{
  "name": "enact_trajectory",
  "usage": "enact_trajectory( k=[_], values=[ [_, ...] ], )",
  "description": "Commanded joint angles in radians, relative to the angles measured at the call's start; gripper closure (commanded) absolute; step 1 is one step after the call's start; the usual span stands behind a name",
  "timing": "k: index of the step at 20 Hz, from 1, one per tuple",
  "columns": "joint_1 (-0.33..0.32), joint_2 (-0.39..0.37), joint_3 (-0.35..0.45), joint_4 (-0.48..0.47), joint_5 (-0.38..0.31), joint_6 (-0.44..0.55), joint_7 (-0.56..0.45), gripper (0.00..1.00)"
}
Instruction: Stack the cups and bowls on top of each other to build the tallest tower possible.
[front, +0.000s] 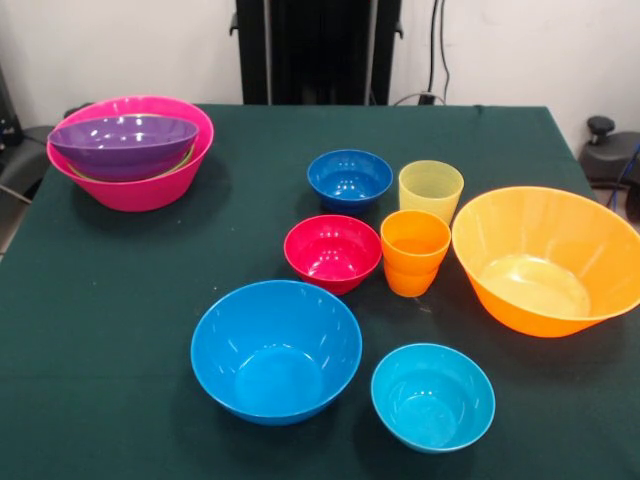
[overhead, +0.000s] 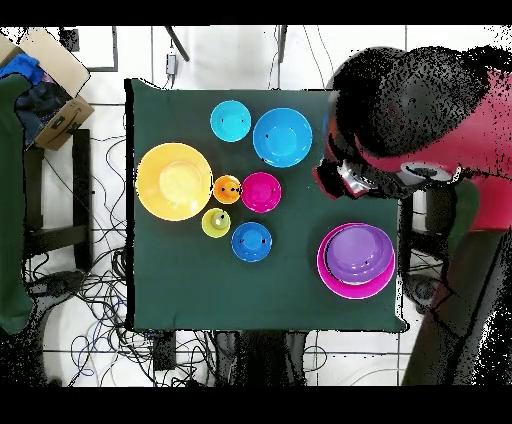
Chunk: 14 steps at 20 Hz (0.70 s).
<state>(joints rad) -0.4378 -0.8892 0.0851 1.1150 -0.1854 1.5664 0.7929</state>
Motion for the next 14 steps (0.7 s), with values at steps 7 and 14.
enact_trajectory(
  k=[7,14],
  values=[
    [-0.147,-0.025,0.219,0.257,0.010,-0.259,-0.369,0.00],
    [-0.171,0.010,0.255,0.319,-0.036,-0.314,-0.364,0.00]
  ],
)
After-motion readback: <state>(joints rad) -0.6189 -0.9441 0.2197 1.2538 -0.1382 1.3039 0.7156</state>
